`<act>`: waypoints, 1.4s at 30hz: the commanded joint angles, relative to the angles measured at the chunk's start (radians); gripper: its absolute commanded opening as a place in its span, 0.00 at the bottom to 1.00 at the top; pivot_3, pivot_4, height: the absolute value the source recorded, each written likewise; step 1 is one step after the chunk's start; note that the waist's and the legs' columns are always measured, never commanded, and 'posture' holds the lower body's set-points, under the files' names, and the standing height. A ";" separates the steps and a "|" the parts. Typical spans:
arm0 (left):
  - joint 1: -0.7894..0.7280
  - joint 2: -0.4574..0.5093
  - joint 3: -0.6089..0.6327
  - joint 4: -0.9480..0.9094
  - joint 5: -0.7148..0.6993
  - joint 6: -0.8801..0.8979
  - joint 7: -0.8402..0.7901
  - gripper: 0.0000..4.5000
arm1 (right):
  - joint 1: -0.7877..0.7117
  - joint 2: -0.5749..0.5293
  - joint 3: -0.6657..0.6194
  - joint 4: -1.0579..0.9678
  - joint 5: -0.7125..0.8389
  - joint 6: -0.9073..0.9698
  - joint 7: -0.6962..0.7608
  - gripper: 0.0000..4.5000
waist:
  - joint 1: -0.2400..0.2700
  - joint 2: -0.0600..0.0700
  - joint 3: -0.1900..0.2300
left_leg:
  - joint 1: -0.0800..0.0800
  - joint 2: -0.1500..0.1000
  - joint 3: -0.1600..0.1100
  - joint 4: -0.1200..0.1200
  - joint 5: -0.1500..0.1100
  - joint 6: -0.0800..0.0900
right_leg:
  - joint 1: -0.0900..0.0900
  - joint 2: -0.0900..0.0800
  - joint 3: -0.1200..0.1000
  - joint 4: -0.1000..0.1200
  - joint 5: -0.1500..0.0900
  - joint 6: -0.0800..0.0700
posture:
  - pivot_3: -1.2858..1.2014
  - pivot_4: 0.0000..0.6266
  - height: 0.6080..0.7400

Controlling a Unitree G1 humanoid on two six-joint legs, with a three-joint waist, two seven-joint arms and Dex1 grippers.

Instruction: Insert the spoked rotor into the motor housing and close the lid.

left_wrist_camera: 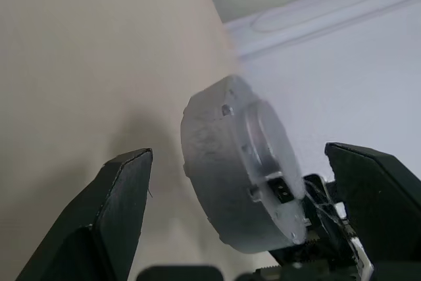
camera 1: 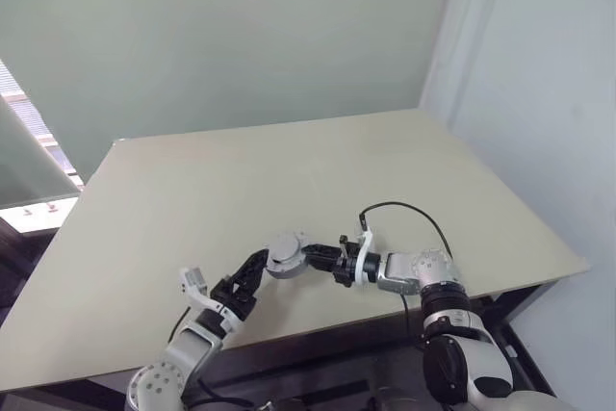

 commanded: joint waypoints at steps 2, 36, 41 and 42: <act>-0.030 -0.006 -0.027 0.022 -0.015 -0.009 -0.003 1.00 | -0.008 0.083 0.004 -0.086 0.081 0.028 0.009 0.28 | 0.000 0.000 0.000 | 0.000 0.000 0.000 0.000 0.000 0.000 | 0.000 0.000 0.000 0.000 0.000 0.000 | 0.52 0.00 1.00; -0.063 -0.062 -0.052 0.087 -0.129 -0.045 0.004 0.53 | 0.049 0.097 0.089 -0.178 0.124 -0.017 -0.040 0.28 | 0.001 0.000 0.000 | 0.000 0.000 0.000 0.001 0.000 0.000 | 0.000 0.000 0.000 0.000 0.000 0.000 | 0.52 0.00 1.00; -0.068 -0.078 -0.045 0.091 -0.144 -0.072 0.007 0.47 | 0.067 0.081 0.136 -0.201 0.116 -0.083 -0.008 0.66 | 0.000 0.000 0.000 | 0.000 0.000 0.000 0.001 0.000 0.000 | 0.000 0.000 0.000 0.000 0.000 0.000 | 0.52 0.00 1.00; -0.070 -0.081 -0.042 0.093 -0.146 -0.079 0.007 0.47 | 0.068 0.079 0.139 -0.201 0.119 -0.087 -0.009 0.74 | 0.000 0.000 0.000 | 0.000 0.000 0.000 0.001 0.000 0.000 | 0.000 0.000 0.000 0.000 0.000 0.000 | 0.52 0.00 1.00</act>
